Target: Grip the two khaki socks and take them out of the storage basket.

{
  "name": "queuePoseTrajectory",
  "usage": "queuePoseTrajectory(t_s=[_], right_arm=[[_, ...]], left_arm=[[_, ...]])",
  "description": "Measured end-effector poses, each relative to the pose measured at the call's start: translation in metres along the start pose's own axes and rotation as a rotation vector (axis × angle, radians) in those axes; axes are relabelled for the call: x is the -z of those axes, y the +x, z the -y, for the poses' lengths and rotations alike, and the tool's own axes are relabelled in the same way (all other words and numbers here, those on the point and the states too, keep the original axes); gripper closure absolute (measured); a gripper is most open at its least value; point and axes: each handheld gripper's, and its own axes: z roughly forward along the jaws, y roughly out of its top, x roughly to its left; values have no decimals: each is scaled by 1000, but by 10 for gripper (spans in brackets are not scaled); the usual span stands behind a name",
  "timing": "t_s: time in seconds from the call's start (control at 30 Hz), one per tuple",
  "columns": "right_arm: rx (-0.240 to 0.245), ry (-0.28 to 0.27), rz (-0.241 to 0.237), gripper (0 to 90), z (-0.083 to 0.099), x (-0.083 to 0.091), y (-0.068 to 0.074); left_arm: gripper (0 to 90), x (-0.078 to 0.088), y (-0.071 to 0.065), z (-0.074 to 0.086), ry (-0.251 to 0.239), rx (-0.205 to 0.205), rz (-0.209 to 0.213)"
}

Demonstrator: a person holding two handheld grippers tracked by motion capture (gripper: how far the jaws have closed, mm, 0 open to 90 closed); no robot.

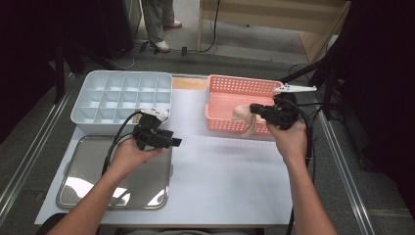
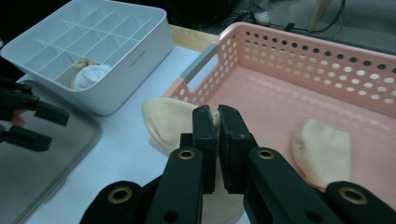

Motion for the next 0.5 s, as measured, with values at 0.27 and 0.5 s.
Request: queuePoseTrajectory(t_s=[0.27,0.5], right_arm=[[14,14,-57,876,22,-9,22],[19,28,-96,874,39,-23,32]], left_arm=[[469,-3,-3,-2,1,-5,3],[469,-5,-5,-1,3,-8,6]])
